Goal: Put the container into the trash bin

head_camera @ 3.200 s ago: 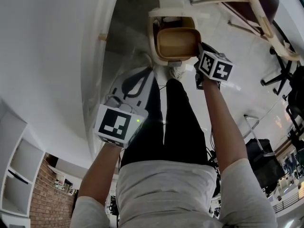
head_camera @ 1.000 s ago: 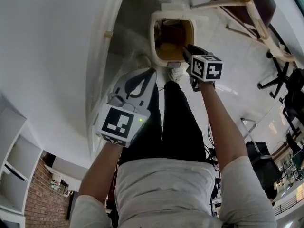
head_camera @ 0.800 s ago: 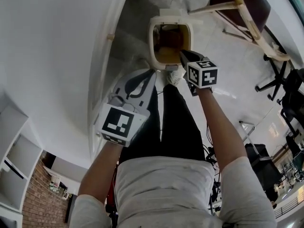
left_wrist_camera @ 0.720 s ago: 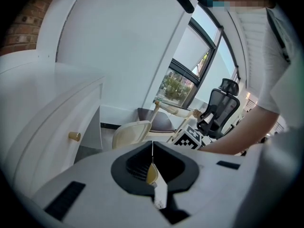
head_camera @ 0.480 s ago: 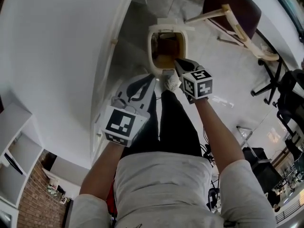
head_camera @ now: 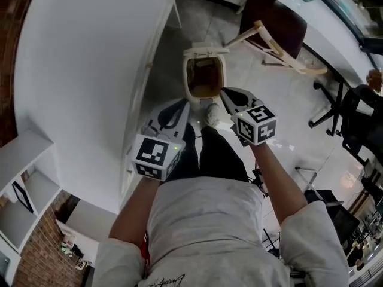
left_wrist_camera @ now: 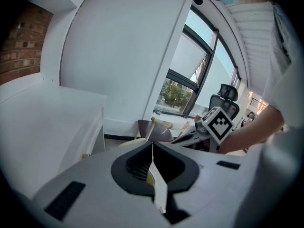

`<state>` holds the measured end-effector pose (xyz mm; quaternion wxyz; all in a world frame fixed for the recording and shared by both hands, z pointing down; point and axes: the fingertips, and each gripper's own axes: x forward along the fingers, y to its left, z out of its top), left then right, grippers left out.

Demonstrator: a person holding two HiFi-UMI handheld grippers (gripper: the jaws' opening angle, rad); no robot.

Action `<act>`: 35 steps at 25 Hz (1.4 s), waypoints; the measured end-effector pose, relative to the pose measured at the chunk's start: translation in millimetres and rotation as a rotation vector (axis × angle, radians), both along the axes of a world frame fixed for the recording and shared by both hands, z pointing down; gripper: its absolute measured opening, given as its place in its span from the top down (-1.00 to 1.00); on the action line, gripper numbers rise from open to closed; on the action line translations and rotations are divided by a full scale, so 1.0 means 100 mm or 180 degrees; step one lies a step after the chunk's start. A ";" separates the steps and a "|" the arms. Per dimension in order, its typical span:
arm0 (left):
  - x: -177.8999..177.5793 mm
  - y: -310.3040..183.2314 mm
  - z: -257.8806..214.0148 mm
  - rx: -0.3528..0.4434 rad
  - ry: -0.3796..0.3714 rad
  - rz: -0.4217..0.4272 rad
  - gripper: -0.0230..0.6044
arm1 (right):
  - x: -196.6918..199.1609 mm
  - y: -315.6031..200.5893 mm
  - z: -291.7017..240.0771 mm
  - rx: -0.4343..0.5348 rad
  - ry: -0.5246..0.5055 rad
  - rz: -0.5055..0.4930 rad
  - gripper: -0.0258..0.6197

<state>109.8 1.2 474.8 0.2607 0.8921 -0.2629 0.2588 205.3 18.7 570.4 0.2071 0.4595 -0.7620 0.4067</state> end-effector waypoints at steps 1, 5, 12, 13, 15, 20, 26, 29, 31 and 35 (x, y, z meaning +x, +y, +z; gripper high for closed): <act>0.01 0.01 -0.09 0.0033 0.0013 0.0013 0.87 | 0.00 0.01 -0.13 0.0057 0.0012 -0.0039 0.83; 0.03 0.12 -0.34 0.0150 -0.0012 0.0146 0.87 | -0.05 0.06 -0.55 0.0208 0.0011 -0.0183 0.83; 0.04 0.06 -0.73 0.0257 0.0035 0.0158 0.87 | -0.10 0.11 -1.12 0.0333 -0.0120 -0.0274 0.83; 0.04 0.06 -0.79 0.0274 0.0048 0.0169 0.87 | -0.10 0.12 -1.21 0.0364 -0.0156 -0.0280 0.83; 0.04 0.06 -0.89 0.0300 0.0076 0.0189 0.87 | -0.11 0.13 -1.38 0.0431 -0.0227 -0.0285 0.83; 0.06 0.08 -1.04 0.0327 0.0079 0.0223 0.87 | -0.04 0.11 -1.70 0.0517 -0.0338 -0.0224 0.83; 0.12 0.11 -1.19 0.0375 0.0168 0.0213 0.87 | 0.04 0.14 -1.89 0.0559 -0.0380 -0.0164 0.83; 0.11 0.10 -1.25 0.0390 0.0201 0.0188 0.87 | 0.03 0.16 -1.96 0.0611 -0.0387 -0.0167 0.83; 0.10 0.10 -1.28 0.0394 0.0210 0.0174 0.87 | 0.01 0.16 -2.00 0.0658 -0.0361 -0.0191 0.83; 0.09 0.12 -1.34 0.0424 0.0205 0.0176 0.87 | -0.01 0.16 -2.03 0.0711 -0.0355 -0.0224 0.83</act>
